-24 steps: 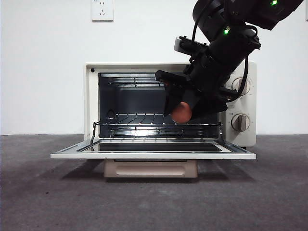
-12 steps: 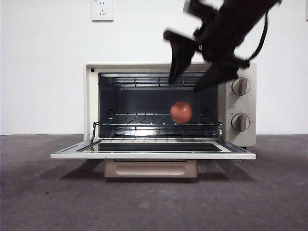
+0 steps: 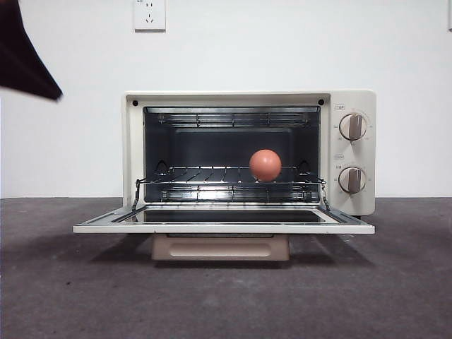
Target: Eggoven
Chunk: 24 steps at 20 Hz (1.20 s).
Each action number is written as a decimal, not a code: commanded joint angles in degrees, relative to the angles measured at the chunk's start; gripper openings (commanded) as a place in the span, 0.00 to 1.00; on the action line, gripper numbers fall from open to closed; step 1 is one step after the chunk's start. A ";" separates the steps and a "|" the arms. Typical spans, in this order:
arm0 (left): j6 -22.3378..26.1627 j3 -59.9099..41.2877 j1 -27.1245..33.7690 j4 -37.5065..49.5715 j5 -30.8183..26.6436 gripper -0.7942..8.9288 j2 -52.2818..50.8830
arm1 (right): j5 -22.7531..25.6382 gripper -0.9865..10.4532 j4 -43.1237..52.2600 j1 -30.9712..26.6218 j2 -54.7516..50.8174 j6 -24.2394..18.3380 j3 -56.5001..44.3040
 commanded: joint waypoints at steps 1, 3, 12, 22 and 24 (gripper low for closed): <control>-2.58 -1.16 1.44 6.47 1.62 0.09 6.67 | 0.11 0.37 -2.12 0.55 -3.39 -0.90 0.96; -2.64 -1.60 2.69 10.45 2.67 0.09 13.25 | 0.11 0.37 -3.54 0.55 -6.67 -0.87 0.96; -4.57 -1.57 3.04 27.23 2.86 0.09 35.45 | 0.15 0.37 -6.62 0.55 -12.15 -0.42 0.96; -5.46 -1.57 2.93 32.50 9.38 0.09 42.62 | 1.99 0.37 -6.91 0.55 -12.07 -0.39 0.96; -5.90 -1.57 2.99 33.53 12.61 0.09 42.62 | 2.05 0.37 -7.21 0.55 -12.07 -0.39 0.96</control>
